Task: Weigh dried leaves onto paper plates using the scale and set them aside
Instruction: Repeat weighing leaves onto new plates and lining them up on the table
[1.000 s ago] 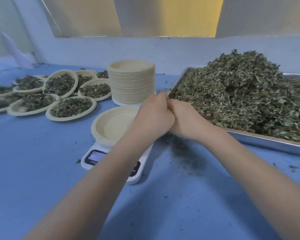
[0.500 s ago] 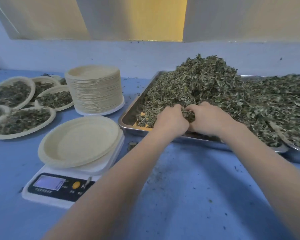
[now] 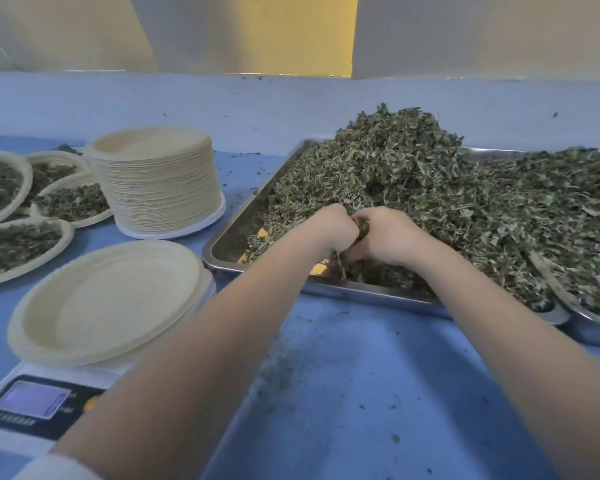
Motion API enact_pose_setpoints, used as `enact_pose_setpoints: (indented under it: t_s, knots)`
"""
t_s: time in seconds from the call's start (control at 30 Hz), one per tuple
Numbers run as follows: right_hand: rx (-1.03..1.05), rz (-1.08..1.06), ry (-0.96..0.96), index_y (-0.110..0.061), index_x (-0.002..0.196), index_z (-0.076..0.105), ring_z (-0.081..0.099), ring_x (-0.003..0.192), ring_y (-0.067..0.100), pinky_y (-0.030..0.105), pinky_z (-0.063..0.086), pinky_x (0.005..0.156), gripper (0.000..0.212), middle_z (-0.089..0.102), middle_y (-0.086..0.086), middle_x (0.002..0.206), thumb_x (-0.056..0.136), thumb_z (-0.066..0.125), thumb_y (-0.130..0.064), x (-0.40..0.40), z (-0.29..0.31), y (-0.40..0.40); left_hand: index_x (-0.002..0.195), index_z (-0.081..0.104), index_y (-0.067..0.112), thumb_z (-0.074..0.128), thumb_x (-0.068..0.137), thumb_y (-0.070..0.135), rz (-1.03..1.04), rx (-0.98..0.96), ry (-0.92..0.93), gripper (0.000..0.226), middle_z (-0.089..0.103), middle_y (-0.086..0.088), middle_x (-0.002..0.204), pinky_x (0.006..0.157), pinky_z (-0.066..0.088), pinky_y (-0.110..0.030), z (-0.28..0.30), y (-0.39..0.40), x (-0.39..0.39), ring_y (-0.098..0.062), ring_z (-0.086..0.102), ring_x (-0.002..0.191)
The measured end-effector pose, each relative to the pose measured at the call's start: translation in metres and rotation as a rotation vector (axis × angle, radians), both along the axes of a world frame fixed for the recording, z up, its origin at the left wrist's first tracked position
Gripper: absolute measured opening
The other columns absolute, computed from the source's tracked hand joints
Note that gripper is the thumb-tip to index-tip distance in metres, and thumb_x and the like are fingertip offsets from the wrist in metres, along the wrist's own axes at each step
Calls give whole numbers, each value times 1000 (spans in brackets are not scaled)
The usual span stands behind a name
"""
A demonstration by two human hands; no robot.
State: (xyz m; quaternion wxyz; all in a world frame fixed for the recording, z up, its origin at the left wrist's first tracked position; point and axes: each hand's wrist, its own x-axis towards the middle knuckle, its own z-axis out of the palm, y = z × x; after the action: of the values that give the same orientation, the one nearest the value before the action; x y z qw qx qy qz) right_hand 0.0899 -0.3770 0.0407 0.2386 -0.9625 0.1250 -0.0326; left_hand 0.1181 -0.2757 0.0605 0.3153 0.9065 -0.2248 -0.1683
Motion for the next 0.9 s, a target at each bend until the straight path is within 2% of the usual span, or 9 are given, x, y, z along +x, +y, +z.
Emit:
enact_pose_setpoints:
  t_s: [0.1,0.23,0.33,0.4,0.5,0.6,0.77,0.83,0.9]
  knots:
    - [-17,59,-56,-15,139,46,55,102,22,24,37,74,81,57,10,126,68,83,-28,7,23,13,135,42,0,35,94,-2,46,-7,-62,42,57,-17,108,46,33,-23,17,18,4,-18,45,62]
    - [-112,155,-80,-11,131,54,57,87,22,25,39,58,69,63,10,115,70,81,-29,13,58,51,122,50,3,36,93,-2,93,-35,-191,33,56,-17,102,43,37,-23,43,53,7,-20,50,66]
    - [-120,217,-128,-6,120,61,59,77,22,28,41,58,61,66,11,105,69,83,-29,17,73,90,114,57,-4,41,90,0,172,-29,-283,29,60,-22,113,69,47,-35,55,91,8,-35,59,101]
    - [-120,265,-148,-5,112,64,54,62,16,26,39,50,54,65,10,92,67,84,-29,17,79,120,113,57,-7,43,86,-4,235,-75,-301,31,60,-26,115,77,47,-37,59,122,7,-38,57,108]
    - [-71,358,-139,-8,108,67,61,69,19,23,43,48,49,65,8,90,66,85,-25,16,79,165,111,58,-8,41,84,-10,315,-143,-269,32,61,-28,108,86,51,-41,58,172,-3,-37,59,102]
    - [-21,442,-100,-7,106,69,68,83,22,30,56,66,43,70,10,96,67,84,-19,13,72,203,103,61,-12,39,83,-13,362,-173,-172,30,64,-30,102,88,52,-49,54,217,-13,-39,63,97]
    - [62,526,-76,-6,95,71,71,70,17,35,60,65,34,72,10,86,65,85,-14,6,66,238,90,62,-4,40,84,-17,388,-212,-90,27,63,-30,100,87,52,-53,46,265,-23,-42,64,95]
    - [62,549,-53,-9,101,69,68,65,12,33,60,60,43,72,8,93,64,86,-24,5,65,241,93,64,6,40,87,-14,376,-191,-83,32,63,-20,93,89,52,-49,43,276,-26,-33,63,82]
    - [-82,556,13,-19,119,61,64,65,6,27,56,58,66,65,2,108,64,83,-47,3,66,237,108,66,15,39,89,-10,344,-97,-82,41,63,-12,103,93,50,-44,40,282,-26,-26,58,83]
